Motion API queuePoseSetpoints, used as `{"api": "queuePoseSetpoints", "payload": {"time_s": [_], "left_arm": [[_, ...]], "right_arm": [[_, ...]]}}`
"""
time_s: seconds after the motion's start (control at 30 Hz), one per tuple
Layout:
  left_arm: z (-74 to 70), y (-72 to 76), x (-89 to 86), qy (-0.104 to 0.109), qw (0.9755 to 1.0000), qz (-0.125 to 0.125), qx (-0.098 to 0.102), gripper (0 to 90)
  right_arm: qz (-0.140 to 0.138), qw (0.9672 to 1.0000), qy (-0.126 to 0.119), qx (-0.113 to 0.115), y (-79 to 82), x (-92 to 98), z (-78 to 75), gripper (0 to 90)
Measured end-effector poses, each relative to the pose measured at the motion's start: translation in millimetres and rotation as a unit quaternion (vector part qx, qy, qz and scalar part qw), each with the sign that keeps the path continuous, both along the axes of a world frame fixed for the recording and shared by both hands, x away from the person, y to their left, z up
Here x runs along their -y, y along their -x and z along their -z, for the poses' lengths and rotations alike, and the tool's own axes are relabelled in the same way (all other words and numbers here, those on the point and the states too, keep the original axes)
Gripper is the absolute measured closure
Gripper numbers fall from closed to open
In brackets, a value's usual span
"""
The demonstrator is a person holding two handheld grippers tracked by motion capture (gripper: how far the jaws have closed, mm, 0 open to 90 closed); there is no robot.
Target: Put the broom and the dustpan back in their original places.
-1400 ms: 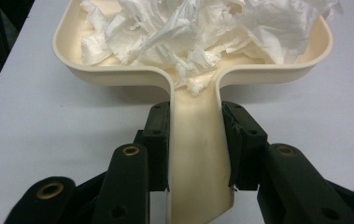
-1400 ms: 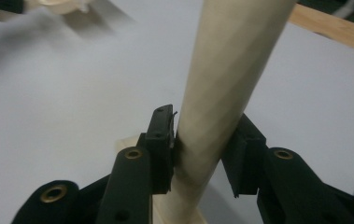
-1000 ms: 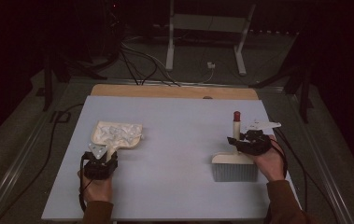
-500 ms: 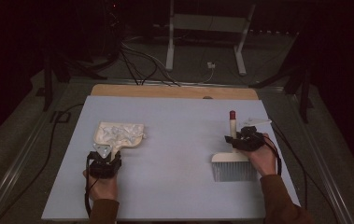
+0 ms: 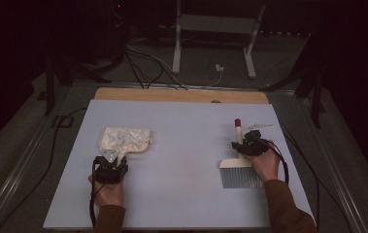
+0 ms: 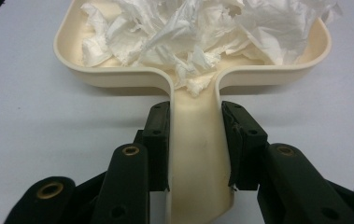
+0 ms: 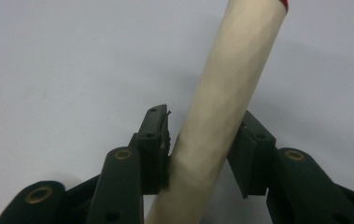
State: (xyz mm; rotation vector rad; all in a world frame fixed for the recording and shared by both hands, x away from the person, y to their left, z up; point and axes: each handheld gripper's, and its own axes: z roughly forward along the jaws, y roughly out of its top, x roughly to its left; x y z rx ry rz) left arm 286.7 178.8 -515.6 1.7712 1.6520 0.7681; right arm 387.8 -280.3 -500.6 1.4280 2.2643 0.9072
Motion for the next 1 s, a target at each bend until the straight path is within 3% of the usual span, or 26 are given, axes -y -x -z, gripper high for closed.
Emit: {"api": "queuePoseSetpoints", "payload": {"time_s": [0.43,0.7,0.83,1.0], "left_arm": [[8.6,-12.8,0.5,-0.007,0.9999,0.006,-0.011,66.1],[11.2,-15.2,-3.1,-0.002,0.9998,0.010,-0.016,65.0],[12.0,-14.8,-3.7,-0.002,0.9997,0.019,-0.017,48.9],[3.0,-7.2,-5.8,0.008,0.9994,0.029,0.019,30.6]], "right_arm": [[0.051,0.9984,0.007,-0.022,-5.2,-1.2,12.7,60.9],[0.059,0.9980,0.010,-0.021,-4.3,-3.7,13.5,56.4],[0.064,0.9978,0.002,-0.018,-2.7,-3.0,13.0,44.3],[0.083,0.9960,-0.031,0.005,2.0,1.6,6.6,25.0]]}}
